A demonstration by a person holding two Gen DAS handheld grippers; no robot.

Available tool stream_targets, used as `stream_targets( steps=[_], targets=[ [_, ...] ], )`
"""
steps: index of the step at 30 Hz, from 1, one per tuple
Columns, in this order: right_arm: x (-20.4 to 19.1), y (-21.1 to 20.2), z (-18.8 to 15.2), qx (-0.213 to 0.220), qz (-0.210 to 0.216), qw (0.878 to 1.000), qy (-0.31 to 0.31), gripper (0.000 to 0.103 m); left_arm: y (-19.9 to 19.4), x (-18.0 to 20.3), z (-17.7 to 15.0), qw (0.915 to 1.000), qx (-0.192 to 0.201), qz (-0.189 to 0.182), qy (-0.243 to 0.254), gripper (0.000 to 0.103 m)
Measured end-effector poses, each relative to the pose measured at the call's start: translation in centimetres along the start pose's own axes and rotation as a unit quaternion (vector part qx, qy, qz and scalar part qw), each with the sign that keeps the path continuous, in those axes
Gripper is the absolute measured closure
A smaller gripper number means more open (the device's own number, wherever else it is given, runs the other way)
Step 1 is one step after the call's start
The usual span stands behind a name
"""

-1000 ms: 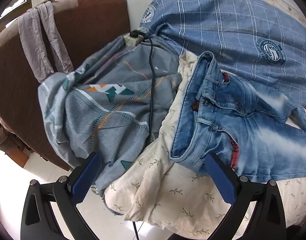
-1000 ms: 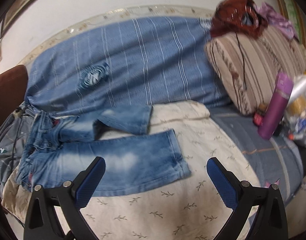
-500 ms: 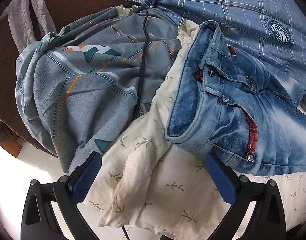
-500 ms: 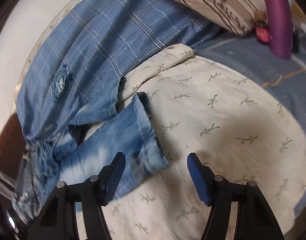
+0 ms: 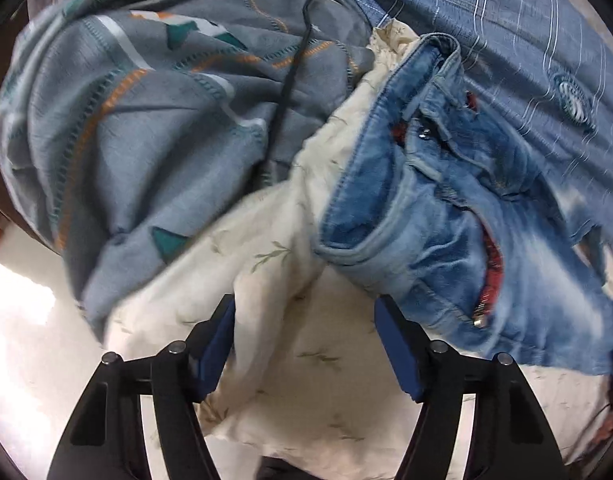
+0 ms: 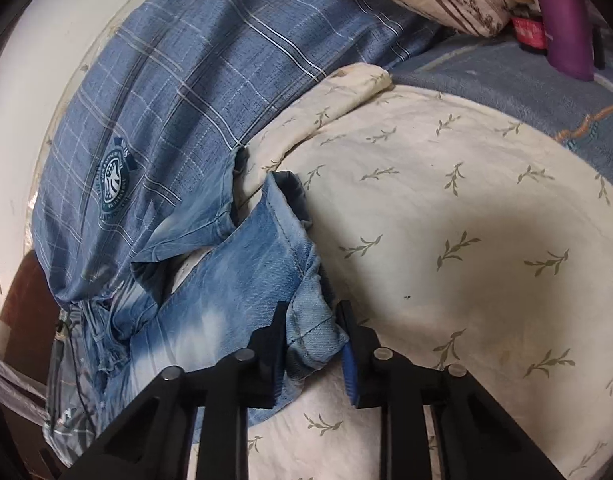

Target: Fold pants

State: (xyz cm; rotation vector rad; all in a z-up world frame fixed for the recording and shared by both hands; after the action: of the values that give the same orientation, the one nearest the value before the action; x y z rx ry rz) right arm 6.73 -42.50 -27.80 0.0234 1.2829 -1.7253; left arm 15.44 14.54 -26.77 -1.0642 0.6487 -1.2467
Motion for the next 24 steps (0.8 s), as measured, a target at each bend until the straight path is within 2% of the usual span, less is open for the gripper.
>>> stream_targets(
  steps=[6, 8, 14, 17, 18, 21, 24],
  targets=[
    [0.0, -0.2, -0.3, 0.008, -0.005, 1.000, -0.009, 0.081, 1.8, 0.9, 0.5, 0.9982, -0.012, -0.050, -0.031, 0.032],
    [0.3, 0.0, -0.3, 0.003, -0.001, 1.000, -0.009, 0.081, 1.9, 1.1, 0.6, 0.9957, -0.012, -0.080, -0.046, 0.032],
    [0.4, 0.0, -0.5, 0.004, 0.004, 1.000, -0.014, 0.081, 0.2, 1.7, 0.2, 0.9953, -0.004, -0.086, -0.043, 0.032],
    [0.4, 0.1, -0.5, 0.006, 0.004, 1.000, -0.020, 0.081, -2.3, 2.2, -0.4, 0.9958, 0.036, -0.082, -0.022, 0.032],
    [0.5, 0.1, -0.5, 0.006, 0.004, 1.000, -0.020, 0.081, -2.3, 2.6, -0.3, 0.9958, 0.037, -0.082, -0.017, 0.030],
    [0.6, 0.3, -0.6, 0.009, 0.005, 1.000, -0.019, 0.081, -0.4, 3.6, 0.2, 0.9962, 0.004, -0.086, -0.016, 0.029],
    [0.7, 0.1, -0.6, 0.009, 0.008, 1.000, -0.018, 0.081, 1.7, 3.5, 0.5, 0.9968, -0.009, -0.074, -0.027, 0.029]
  ],
)
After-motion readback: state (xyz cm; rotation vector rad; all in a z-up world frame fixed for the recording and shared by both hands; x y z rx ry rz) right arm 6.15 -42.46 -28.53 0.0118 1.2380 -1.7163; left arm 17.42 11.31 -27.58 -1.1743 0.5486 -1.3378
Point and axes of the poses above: each gripper's, at about its wrist camera, not at the fingertips, and y roughly the way its jaws point, x to its right, z to its top, the point moved 2 cm from there along y, roughly the way its jaws point, and after that the axes turned 3 degrees about -x, right-handed, at the moved point
